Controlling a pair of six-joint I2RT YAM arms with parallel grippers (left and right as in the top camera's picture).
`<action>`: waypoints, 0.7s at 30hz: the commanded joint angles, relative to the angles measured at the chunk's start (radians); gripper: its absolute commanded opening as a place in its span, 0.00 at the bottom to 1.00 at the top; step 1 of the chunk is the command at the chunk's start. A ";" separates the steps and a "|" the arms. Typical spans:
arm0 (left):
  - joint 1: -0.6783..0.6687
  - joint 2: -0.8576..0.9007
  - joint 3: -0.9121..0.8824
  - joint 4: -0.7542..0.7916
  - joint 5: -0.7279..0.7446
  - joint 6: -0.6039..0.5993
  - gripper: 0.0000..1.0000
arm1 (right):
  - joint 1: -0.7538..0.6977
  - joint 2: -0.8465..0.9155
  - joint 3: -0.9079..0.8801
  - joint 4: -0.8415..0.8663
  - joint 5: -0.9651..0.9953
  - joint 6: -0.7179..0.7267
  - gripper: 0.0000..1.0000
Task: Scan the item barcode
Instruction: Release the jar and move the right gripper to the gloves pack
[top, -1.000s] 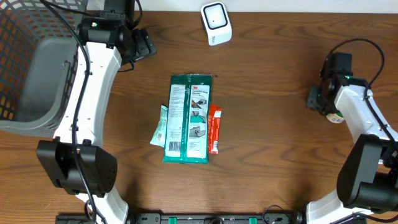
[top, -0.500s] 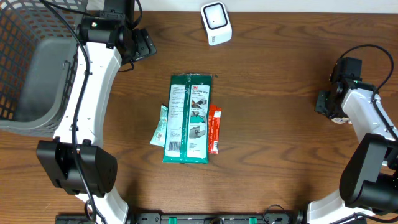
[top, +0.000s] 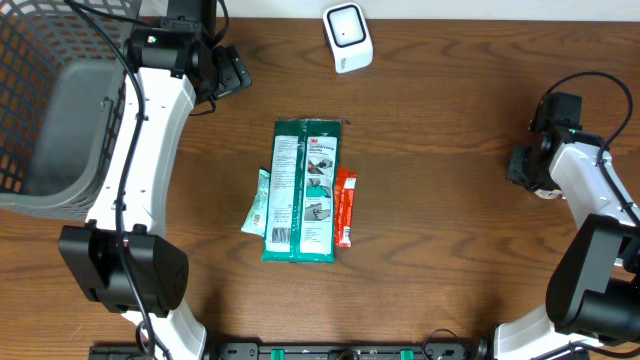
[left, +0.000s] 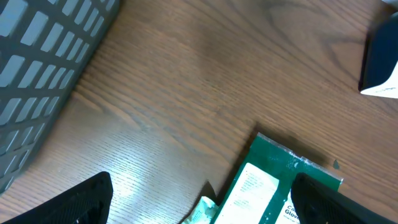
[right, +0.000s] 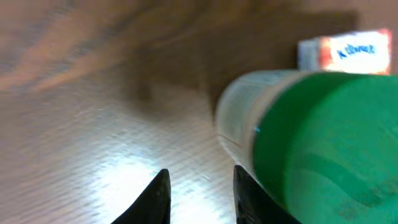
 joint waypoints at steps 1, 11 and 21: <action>0.002 0.003 0.006 -0.003 -0.013 0.006 0.91 | -0.006 -0.008 -0.005 0.039 -0.232 -0.005 0.34; 0.002 0.003 0.006 -0.003 -0.013 0.006 0.92 | 0.113 -0.008 -0.005 0.170 -0.827 -0.004 0.73; 0.002 0.003 0.006 -0.003 -0.013 0.006 0.92 | 0.361 -0.008 -0.005 0.305 -0.958 0.147 0.78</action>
